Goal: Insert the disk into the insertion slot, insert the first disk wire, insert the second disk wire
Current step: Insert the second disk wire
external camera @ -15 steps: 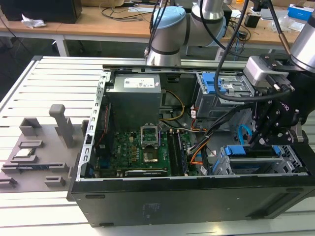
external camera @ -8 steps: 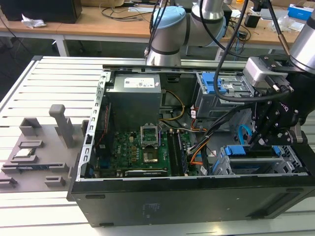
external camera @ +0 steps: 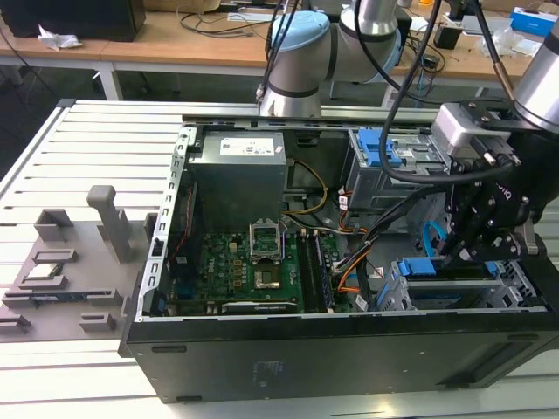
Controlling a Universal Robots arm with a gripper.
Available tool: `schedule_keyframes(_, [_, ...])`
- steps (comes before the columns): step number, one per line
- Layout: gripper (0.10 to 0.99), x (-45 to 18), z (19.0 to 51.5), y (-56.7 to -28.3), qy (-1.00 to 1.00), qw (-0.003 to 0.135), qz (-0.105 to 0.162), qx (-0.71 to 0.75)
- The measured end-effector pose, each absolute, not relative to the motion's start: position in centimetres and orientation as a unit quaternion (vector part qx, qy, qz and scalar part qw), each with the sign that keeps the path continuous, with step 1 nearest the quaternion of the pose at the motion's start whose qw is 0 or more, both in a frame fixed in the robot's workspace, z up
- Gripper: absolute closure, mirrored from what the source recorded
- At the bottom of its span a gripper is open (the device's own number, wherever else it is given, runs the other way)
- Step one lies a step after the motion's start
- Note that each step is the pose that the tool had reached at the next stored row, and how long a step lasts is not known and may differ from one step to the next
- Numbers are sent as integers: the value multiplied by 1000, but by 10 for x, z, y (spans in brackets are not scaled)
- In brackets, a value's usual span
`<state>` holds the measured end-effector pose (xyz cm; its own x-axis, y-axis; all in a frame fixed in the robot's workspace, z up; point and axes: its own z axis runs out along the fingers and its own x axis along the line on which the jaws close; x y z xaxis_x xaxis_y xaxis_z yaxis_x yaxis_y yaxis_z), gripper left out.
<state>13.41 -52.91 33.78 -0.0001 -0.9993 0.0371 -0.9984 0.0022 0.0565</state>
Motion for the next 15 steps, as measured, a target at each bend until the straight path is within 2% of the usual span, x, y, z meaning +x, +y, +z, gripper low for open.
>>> schedule_keyframes(4, [863, 134, 354, -526, -707, 33, -7, 706])
schedule_keyframes(6, [980, 134, 366, -524, -707, 33, -7, 706])
schedule_keyframes(15, [980, 134, 374, -524, -707, 33, -7, 706])
